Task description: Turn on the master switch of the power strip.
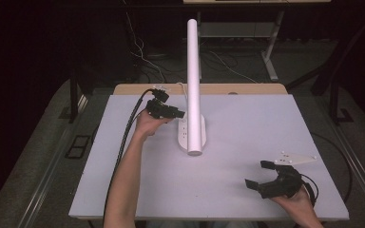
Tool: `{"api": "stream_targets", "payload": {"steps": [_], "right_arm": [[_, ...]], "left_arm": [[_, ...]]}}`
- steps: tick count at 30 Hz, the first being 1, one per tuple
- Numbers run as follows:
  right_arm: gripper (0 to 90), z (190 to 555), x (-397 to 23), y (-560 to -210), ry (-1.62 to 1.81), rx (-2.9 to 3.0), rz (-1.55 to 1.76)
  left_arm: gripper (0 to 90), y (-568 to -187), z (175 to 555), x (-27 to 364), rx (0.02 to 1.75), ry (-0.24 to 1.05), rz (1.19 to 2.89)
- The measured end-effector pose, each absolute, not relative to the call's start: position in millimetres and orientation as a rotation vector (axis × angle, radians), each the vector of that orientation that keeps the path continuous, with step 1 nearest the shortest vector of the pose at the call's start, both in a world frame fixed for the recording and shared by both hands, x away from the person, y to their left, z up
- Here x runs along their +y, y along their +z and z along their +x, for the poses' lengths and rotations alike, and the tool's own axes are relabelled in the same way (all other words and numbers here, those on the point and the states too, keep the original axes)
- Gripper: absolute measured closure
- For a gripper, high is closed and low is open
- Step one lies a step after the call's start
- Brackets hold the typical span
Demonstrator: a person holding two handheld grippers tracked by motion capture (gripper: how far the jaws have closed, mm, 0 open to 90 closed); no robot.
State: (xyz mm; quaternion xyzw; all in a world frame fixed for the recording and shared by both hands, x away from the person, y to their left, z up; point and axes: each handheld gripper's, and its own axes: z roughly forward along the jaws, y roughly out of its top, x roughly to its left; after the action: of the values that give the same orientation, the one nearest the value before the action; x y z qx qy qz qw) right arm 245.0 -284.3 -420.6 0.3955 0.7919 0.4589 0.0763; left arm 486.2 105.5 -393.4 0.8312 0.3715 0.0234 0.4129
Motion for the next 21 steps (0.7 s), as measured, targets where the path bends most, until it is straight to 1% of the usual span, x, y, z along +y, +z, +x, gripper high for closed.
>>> {"api": "stream_targets", "payload": {"steps": [10, 14, 15, 18, 21], "right_arm": [[0.2, 244.9, -284.2, -420.6, 1.374, 2.377, 1.183], [0.2, 244.9, -284.0, -420.7, 1.374, 2.380, 1.182], [0.2, 244.9, -284.0, -420.7, 1.374, 2.380, 1.182], [0.2, 245.0, -284.0, -420.8, 1.373, 2.381, 1.182], [0.2, 245.0, -284.0, -420.8, 1.372, 2.382, 1.182]], "left_arm": [[61.3, -400.5, 488.4, 102.3, 0.951, 0.044, 2.087], [67.6, -403.7, 490.2, 101.2, 0.951, 0.035, 2.084], [67.6, -404.4, 490.4, 100.5, 0.957, 0.033, 2.078], [72.8, -407.3, 490.2, 96.8, 0.995, 0.027, 2.025], [75.2, -409.1, 491.7, 96.9, 0.993, 0.025, 2.026]]}}
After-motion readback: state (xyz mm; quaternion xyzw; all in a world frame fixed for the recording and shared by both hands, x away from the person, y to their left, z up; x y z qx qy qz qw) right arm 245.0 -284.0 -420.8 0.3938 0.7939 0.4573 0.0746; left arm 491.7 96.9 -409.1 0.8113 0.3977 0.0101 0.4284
